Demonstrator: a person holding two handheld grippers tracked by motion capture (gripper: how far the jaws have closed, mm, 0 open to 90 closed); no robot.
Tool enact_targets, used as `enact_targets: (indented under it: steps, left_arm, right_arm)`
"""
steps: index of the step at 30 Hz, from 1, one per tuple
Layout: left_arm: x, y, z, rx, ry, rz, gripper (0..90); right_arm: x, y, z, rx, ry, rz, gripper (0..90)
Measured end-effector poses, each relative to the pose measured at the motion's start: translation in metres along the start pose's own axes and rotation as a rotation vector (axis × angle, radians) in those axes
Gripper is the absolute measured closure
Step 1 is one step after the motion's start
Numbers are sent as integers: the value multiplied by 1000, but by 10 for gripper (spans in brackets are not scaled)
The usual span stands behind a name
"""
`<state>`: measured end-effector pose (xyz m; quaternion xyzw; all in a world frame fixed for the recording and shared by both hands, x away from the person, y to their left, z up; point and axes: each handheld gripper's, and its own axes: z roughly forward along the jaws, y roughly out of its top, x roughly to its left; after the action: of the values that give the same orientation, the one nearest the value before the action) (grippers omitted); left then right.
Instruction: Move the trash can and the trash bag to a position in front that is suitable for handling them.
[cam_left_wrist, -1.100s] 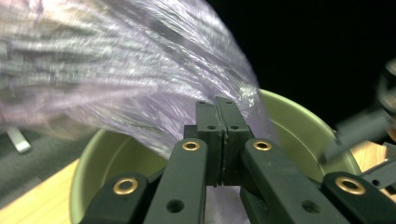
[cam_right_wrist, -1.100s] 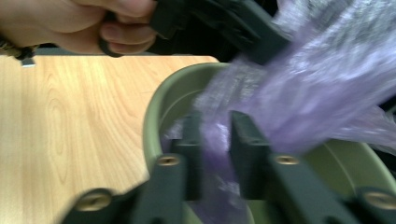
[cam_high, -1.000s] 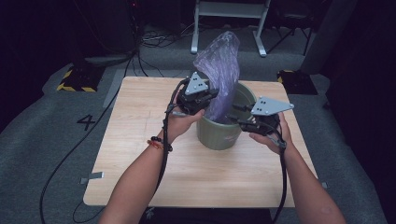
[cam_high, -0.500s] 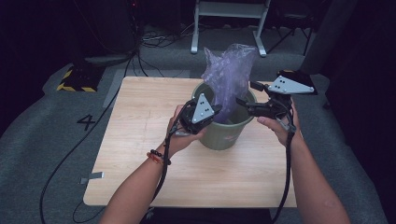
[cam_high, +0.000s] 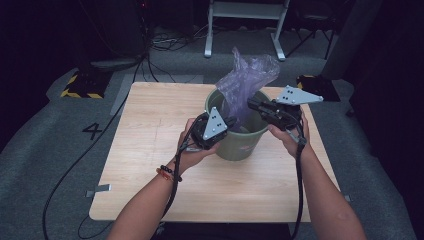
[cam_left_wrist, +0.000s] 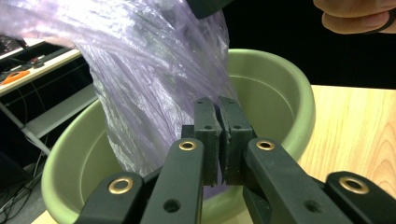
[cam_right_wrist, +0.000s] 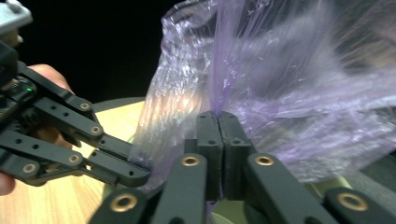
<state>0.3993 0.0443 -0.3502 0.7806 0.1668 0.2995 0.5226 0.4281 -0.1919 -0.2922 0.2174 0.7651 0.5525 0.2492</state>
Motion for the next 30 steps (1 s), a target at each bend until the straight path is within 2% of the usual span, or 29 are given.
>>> enact_targets:
  steps: [2, 4, 8, 10, 11, 12, 14, 17, 20, 22, 24, 27, 30]
  left_arm:
    - [-1, -2, -2, -2, 4, 6, 853]
    - [-2, -4, -4, -4, 15, -1, 795]
    - [-2, -4, -10, -4, 51, -45, 486]
    - [-3, -2, -12, 5, 82, -41, 335]
    - [-4, -1, -13, 9, 81, -38, 273]
    - [-3, 0, -14, 11, 84, -35, 243]
    - [-1, 4, -15, 12, 66, -58, 180]
    - [6, 10, -19, -24, 48, -106, 159]
    - [16, 15, -22, -57, -11, -172, 158]
    - [16, 18, -23, -61, -44, -166, 163]
    - [11, 22, -26, -80, -48, -140, 187]
    - [6, 30, -29, -102, -64, -152, 189]
    - [4, 36, -29, -109, -67, -167, 247]
  right_arm:
    - [2, -1, -1, -9, 3, -11, 900]
    - [5, -2, -3, -15, 10, -29, 900]
    - [11, -3, -8, -1, 16, -63, 900]
    - [12, -4, -10, 5, 16, -79, 900]
    - [13, -4, -11, 15, 17, -93, 900]
    - [15, -4, -10, 24, 24, -103, 900]
    - [18, -5, -9, 43, 37, -130, 900]
    - [25, -7, -7, 62, 64, -159, 900]
    - [29, -9, -7, 69, 82, -176, 900]
    - [31, -9, -7, 71, 83, -180, 900]
    - [32, -11, -8, 73, 85, -184, 900]
    - [36, -13, -8, 81, 78, -198, 900]
    - [40, -16, -6, 80, 81, -199, 900]
